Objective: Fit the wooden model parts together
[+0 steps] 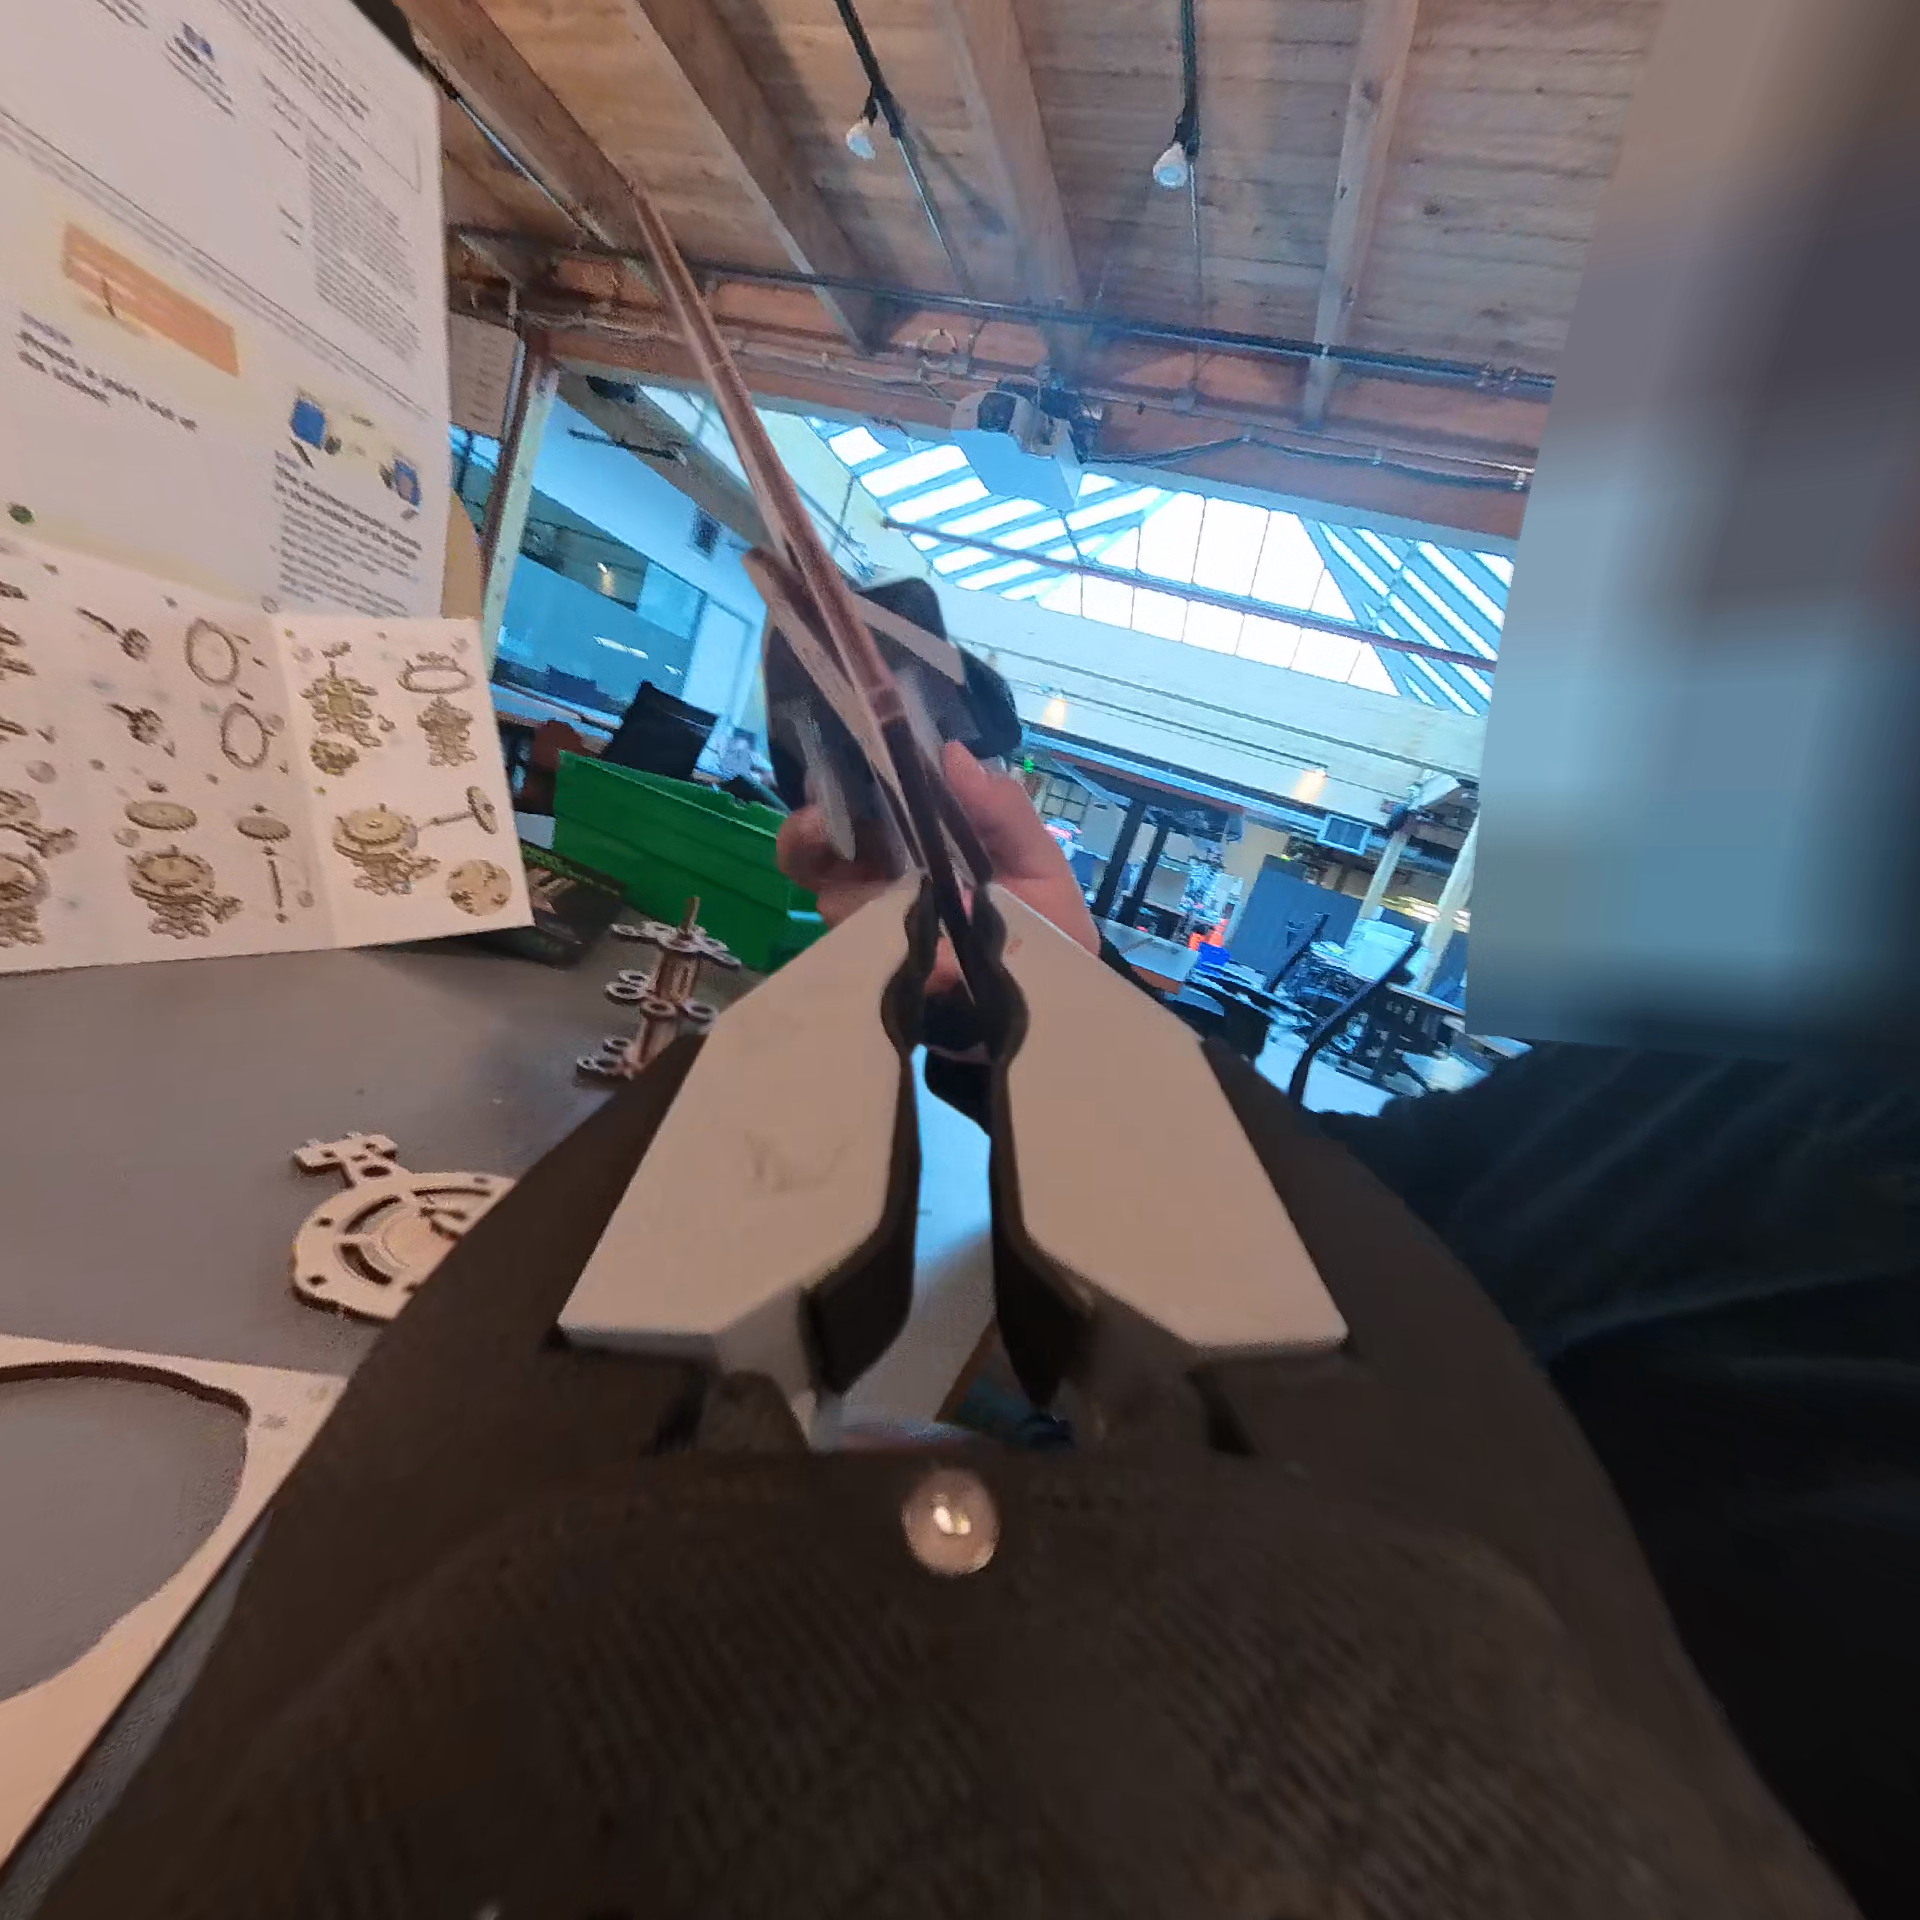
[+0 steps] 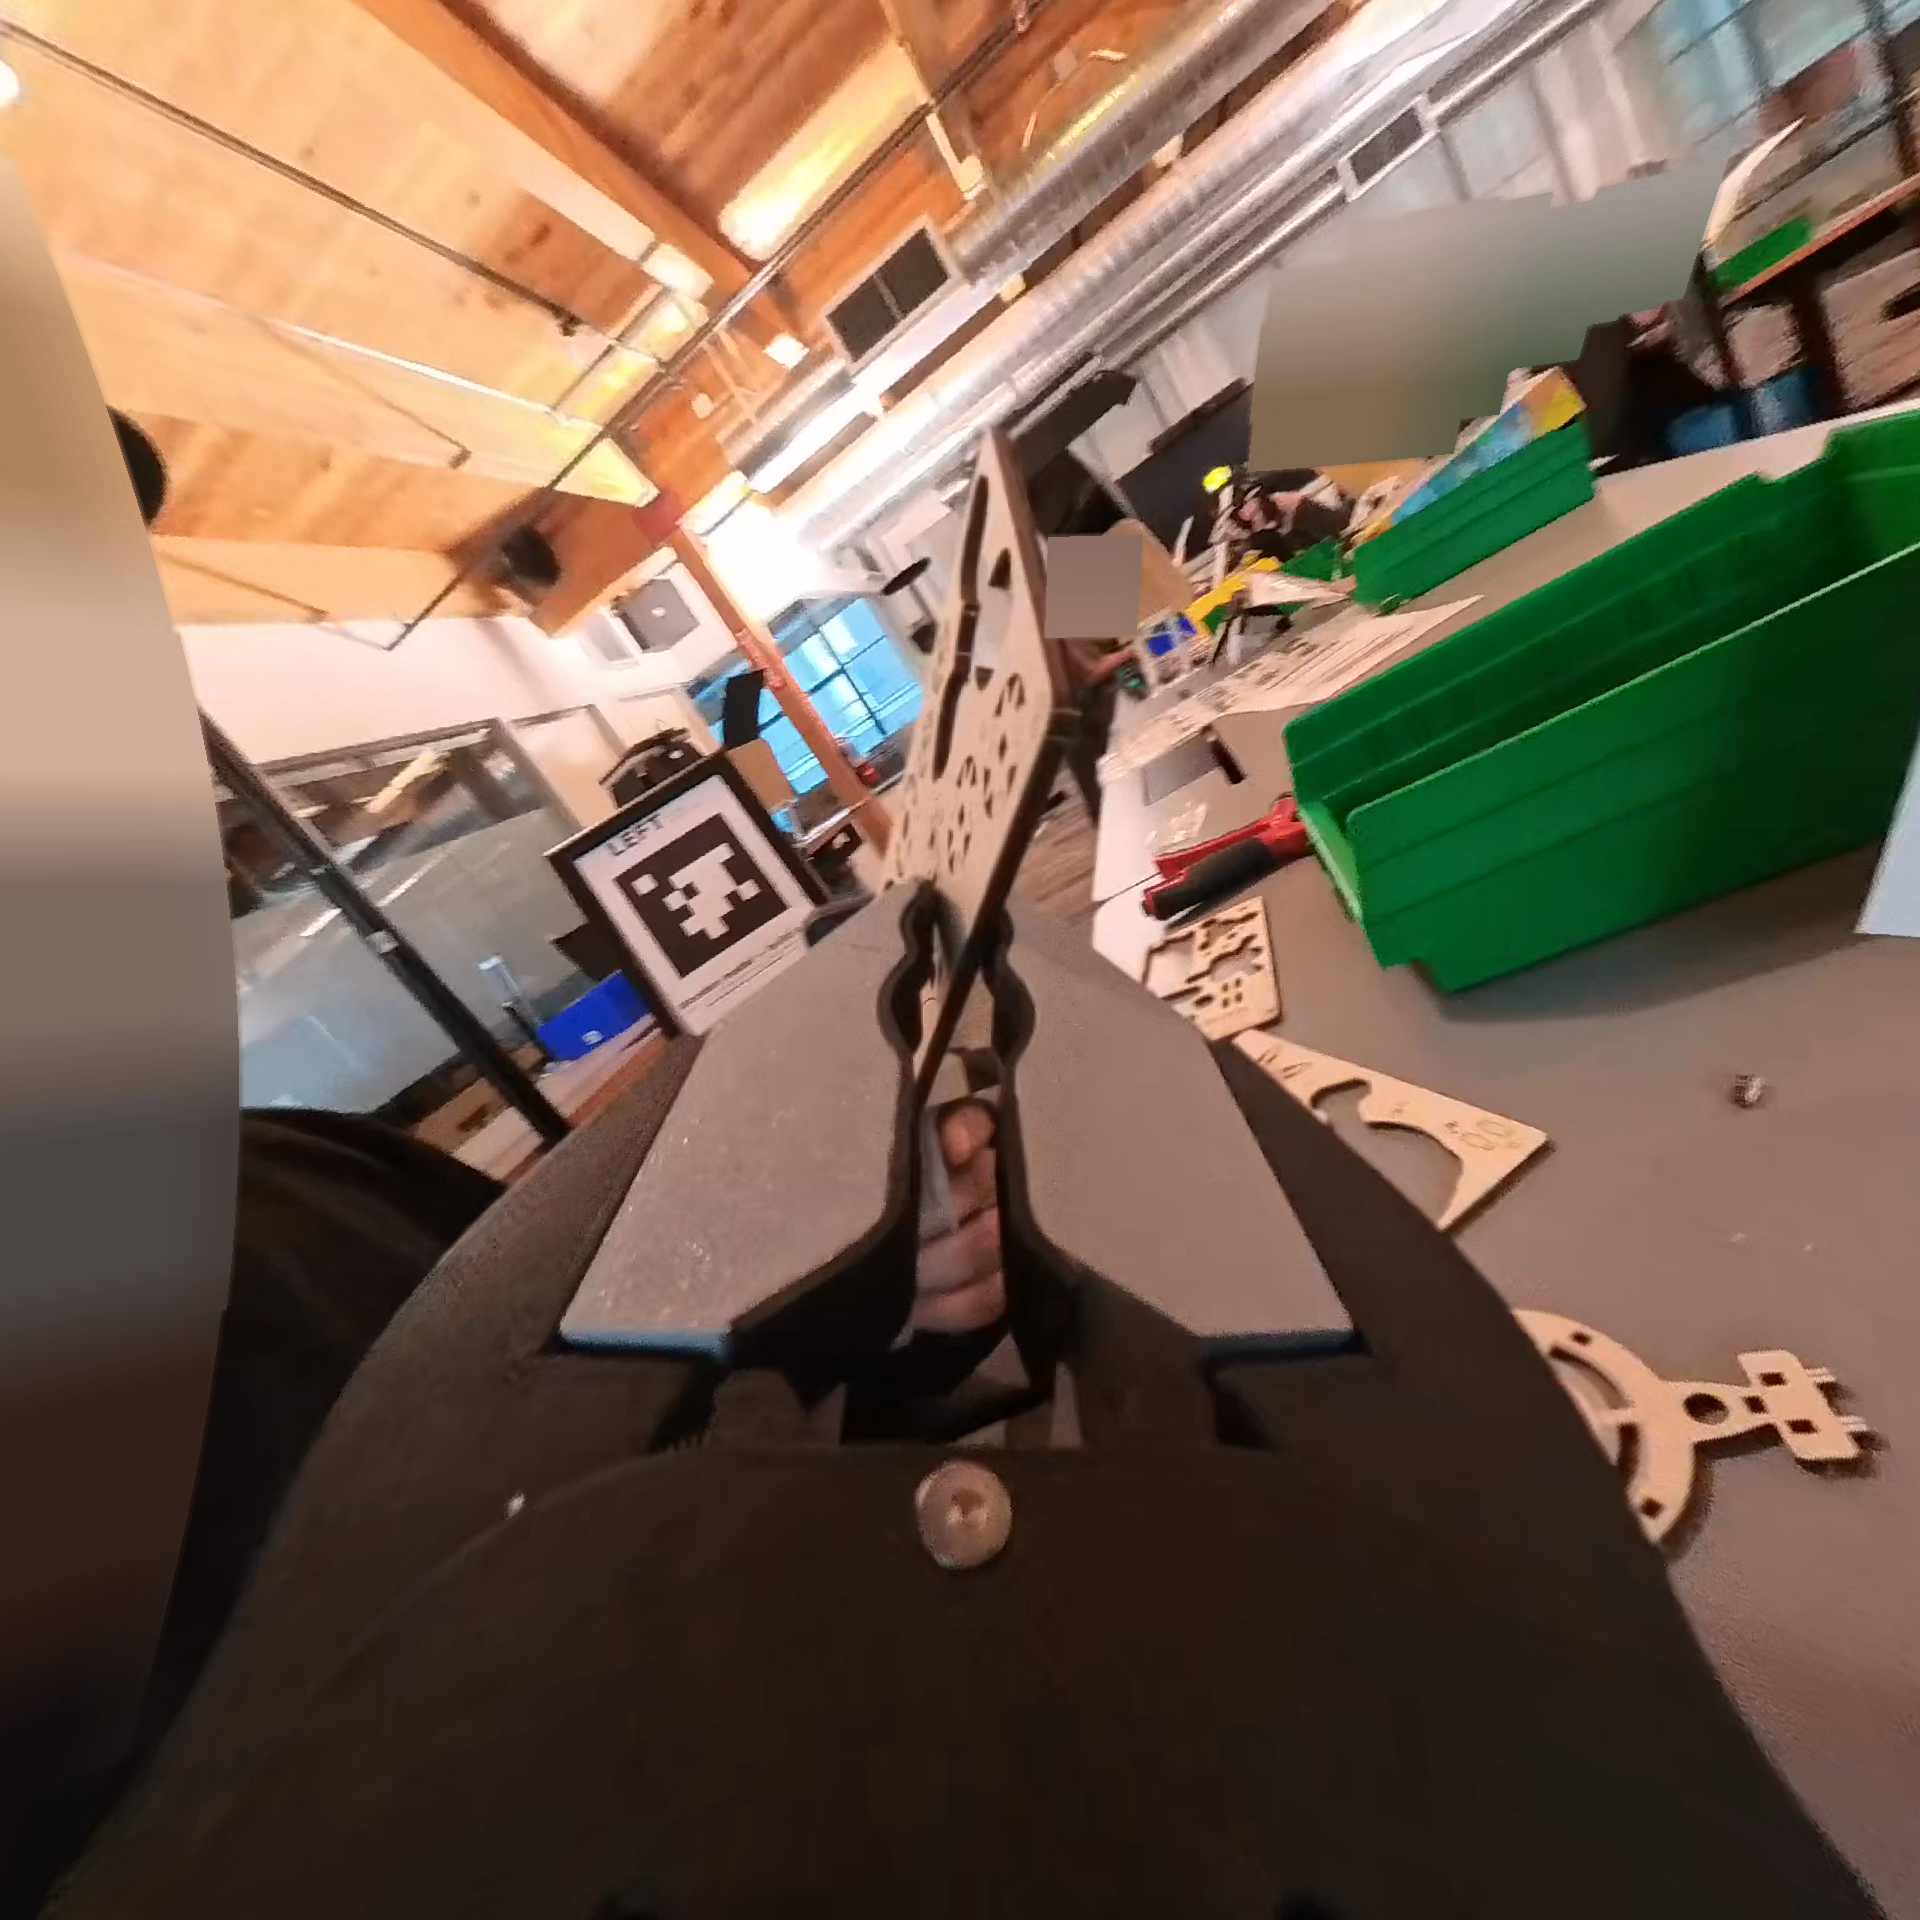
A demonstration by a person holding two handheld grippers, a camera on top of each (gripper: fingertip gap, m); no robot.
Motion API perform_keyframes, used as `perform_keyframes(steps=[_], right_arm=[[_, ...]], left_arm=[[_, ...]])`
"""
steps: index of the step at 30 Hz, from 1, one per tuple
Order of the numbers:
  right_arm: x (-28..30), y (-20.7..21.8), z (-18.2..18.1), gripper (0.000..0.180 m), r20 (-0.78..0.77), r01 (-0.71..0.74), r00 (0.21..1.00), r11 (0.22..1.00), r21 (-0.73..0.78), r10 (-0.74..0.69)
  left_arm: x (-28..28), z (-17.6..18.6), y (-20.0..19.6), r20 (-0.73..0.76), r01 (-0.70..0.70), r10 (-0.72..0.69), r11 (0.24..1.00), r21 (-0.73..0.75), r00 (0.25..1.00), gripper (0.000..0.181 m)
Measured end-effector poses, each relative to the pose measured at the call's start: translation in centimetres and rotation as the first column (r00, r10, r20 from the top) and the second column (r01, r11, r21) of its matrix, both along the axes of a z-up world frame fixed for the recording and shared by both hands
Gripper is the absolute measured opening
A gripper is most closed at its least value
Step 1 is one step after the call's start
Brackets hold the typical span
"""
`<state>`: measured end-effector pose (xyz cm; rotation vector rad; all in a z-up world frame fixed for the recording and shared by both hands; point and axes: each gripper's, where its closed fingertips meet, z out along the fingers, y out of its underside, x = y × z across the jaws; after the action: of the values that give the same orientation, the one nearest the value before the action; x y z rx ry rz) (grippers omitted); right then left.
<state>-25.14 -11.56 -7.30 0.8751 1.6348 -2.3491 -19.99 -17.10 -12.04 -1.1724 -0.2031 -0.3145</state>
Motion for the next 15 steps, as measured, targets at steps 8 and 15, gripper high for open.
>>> perform_keyframes(steps=[8, 15], right_arm=[[-0.7, 1.2, -1.6, 0.000, -0.021, -0.008, 1.000, 0.999, 0.052, 0.009], [-1.7, 0.1, -2.4, 0.000, -0.005, -0.067, 0.998, 0.995, 0.072, 0.067]], left_arm=[[-5.4, -2.3, -5.4, -0.036, -0.072, 0.063, 0.934, -0.351, 0.997, 0.055], [-7.9, 0.4, -1.1, -0.041, -0.012, -0.013, 0.833, -0.553, 0.999, 0.060]])
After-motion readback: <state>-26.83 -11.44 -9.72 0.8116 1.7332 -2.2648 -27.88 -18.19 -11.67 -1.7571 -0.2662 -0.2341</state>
